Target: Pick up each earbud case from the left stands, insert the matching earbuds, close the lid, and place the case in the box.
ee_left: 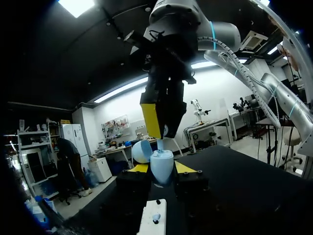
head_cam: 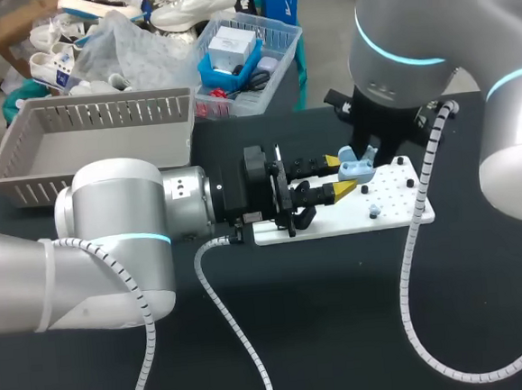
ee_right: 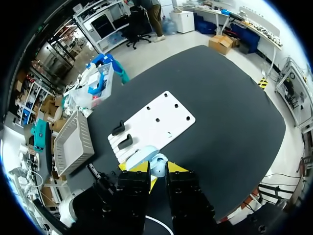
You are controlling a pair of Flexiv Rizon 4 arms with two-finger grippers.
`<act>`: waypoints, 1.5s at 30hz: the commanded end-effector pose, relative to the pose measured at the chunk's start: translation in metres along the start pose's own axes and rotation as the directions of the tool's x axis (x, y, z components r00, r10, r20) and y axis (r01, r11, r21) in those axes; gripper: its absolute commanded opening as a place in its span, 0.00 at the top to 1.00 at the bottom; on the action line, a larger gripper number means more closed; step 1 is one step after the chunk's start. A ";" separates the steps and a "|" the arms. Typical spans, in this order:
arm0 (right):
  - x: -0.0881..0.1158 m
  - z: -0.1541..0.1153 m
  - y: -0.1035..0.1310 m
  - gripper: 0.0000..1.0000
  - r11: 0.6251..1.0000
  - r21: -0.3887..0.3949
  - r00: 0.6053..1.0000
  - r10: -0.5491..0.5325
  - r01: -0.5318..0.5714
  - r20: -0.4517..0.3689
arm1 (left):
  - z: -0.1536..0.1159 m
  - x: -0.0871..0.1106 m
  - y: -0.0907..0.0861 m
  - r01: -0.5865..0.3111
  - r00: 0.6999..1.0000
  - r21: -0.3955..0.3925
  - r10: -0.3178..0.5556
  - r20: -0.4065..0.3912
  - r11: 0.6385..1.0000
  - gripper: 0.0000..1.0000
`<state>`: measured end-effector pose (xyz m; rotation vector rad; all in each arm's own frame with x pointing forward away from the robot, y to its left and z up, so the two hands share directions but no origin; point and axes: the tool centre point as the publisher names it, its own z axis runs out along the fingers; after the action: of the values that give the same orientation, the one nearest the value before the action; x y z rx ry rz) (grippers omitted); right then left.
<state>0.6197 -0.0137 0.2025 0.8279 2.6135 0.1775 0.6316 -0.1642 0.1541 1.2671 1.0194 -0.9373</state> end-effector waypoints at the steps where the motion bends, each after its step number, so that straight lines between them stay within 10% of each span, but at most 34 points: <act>1: -0.001 0.003 0.001 1.00 1.000 -0.003 1.000 0.005 -0.005 0.001 | 0.001 0.001 -0.003 -0.007 1.000 -0.051 0.008 0.003 0.999 1.00; 31: 0.004 0.011 -0.002 1.00 1.000 0.004 0.999 -0.004 0.004 -0.032 | 0.001 0.001 -0.003 -0.007 1.000 -0.051 0.008 0.003 0.999 1.00; 32: 0.004 0.010 -0.002 0.99 1.000 0.003 0.999 -0.005 0.005 -0.033 | 0.001 0.001 -0.003 -0.007 1.000 -0.051 0.008 0.003 0.999 1.00; 34: 0.005 0.009 -0.003 0.55 1.000 0.003 0.999 -0.007 0.007 -0.036 | 0.001 0.001 -0.003 -0.007 1.000 -0.051 0.008 0.003 0.999 1.00; 45: 0.014 -0.002 -0.008 0.57 0.999 -0.011 0.999 -0.031 0.031 -0.024 | 0.001 0.001 -0.003 -0.007 1.000 -0.051 0.008 0.003 0.999 1.00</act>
<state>0.6139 -0.0090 0.1956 0.7890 2.6560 0.1894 0.6318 -0.1642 0.1541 1.2671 1.0194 -0.9372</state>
